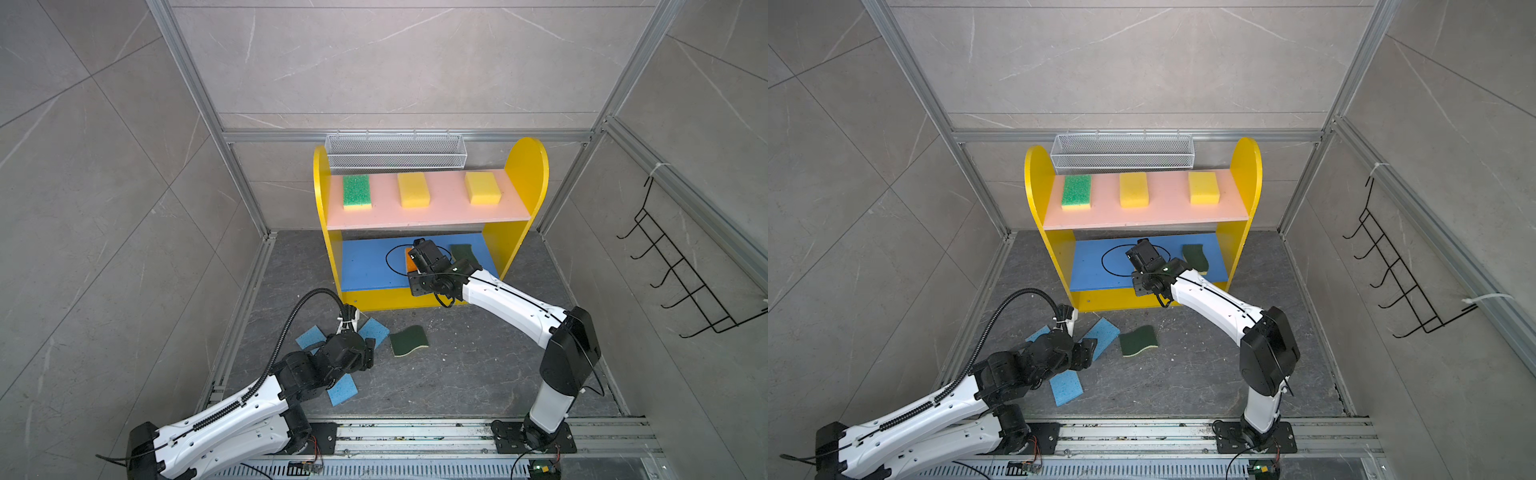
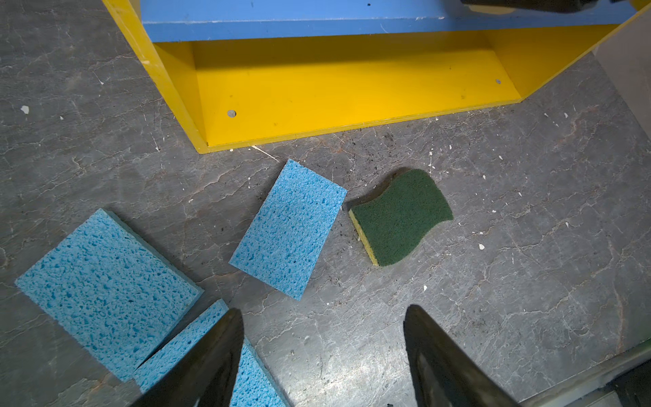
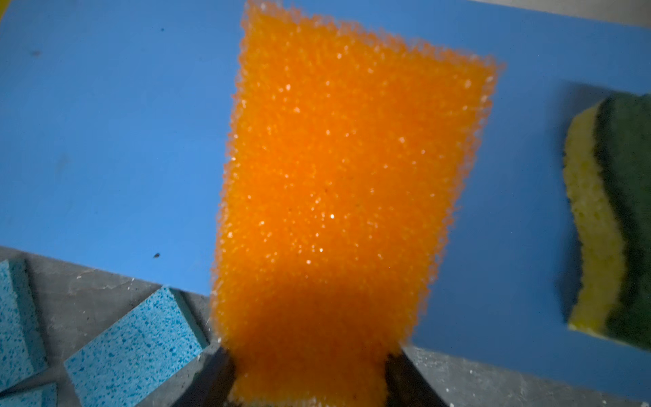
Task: Arrange cleaning sponges on a shelf
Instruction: Place the cleaning sponge at the shelf.
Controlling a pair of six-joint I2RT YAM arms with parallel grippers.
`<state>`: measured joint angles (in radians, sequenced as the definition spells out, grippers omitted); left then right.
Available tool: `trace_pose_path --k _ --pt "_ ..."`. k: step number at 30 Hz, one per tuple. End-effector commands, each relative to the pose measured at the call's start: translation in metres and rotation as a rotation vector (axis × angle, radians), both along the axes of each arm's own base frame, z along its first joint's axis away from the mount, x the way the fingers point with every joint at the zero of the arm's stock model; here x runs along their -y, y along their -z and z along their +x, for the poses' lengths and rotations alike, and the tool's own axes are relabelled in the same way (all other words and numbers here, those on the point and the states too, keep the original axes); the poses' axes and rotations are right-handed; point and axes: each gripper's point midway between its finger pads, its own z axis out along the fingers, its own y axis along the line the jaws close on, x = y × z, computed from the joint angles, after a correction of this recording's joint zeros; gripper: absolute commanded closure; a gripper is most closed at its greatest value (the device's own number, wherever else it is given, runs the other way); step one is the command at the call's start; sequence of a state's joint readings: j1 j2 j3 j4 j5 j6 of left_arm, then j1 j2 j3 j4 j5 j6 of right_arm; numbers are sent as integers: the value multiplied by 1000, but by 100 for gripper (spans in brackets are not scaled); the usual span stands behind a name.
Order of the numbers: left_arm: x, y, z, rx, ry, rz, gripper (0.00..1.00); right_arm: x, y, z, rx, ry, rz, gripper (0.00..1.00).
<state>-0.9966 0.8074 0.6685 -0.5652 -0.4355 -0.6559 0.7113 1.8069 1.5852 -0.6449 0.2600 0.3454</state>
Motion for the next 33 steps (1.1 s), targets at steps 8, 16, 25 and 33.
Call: trace_pose_path --k 8,16,25,33 --pt "-4 -1 3 14 -31 -13 25 0 -10 25 37 -5 -27 44" --pt "-1 -2 5 8 -32 3 25 0 4 28 14 -5 -50 42" --pt "4 -5 9 9 -22 18 25 3 11 33 7 5 -54 40" --pt "8 -4 11 5 -21 26 25 4 19 32 -15 7 -65 36"
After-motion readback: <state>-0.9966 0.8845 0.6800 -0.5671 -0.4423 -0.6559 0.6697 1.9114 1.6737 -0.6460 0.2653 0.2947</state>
